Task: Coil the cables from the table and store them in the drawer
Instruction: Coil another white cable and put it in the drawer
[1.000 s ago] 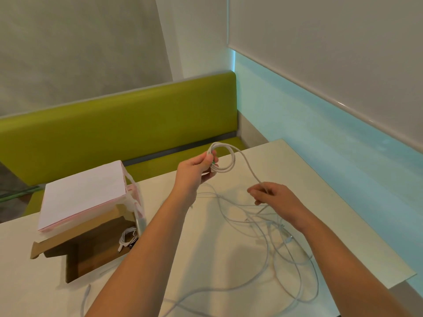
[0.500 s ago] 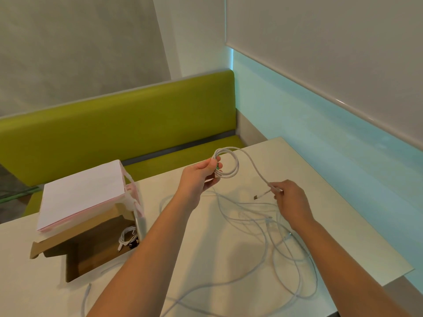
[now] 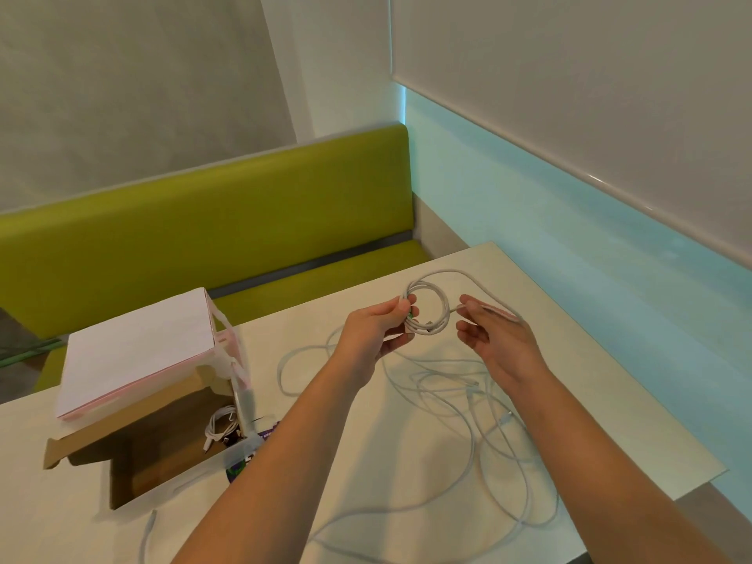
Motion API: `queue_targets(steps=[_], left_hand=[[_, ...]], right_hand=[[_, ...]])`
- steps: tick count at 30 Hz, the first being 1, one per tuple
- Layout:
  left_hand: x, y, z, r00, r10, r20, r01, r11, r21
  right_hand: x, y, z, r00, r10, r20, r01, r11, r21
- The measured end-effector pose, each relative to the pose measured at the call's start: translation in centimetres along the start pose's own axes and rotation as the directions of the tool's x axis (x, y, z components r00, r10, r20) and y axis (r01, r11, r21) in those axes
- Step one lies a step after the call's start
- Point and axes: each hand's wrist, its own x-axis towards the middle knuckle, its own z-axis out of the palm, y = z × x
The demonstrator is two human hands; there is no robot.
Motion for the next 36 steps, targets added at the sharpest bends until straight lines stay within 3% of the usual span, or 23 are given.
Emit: queue_targets(steps=[5, 11, 14, 19, 27, 36], left_hand=[[-0.2, -0.3, 0.6, 0.999, -0.024, 0.040, 0.024, 1.000, -0.003], [-0.2, -0.4, 0.5, 0.999, -0.022, 0.034, 0.022, 1.000, -0.016], [0.0, -0.4, 0.5, 1.000, 0.006, -0.010, -0.007, 0.999, -0.035], [0.4, -0.2, 0.9, 0.991, 0.069, -0.117, -0.071, 0.997, -0.013], [0.7, -0.1, 0.9, 0.974, 0.129, -0.188, -0.135, 0.991, -0.019], [1.6, 1.9, -0.7, 0.927, 0.180, -0.328, -0.223, 0.970, -0.098]], right_hand=[[-0.1, 0.1, 0.7, 0.991, 0.134, -0.008, -0.131, 0.981, 0.146], [0.0, 0.0, 1.0, 0.985, 0.175, -0.009, -0.173, 0.981, 0.087], [-0.5, 0.1, 1.4, 0.959, 0.258, 0.119, -0.262, 0.965, 0.017], [-1.7, -0.7, 2.0, 0.854, 0.380, 0.355, -0.396, 0.918, -0.028], [-1.3, -0.6, 2.5, 0.905, 0.260, 0.336, -0.162, 0.942, -0.294], [-0.9, 2.2, 0.7, 0.914, 0.319, 0.249, -0.057, 0.710, -0.702]])
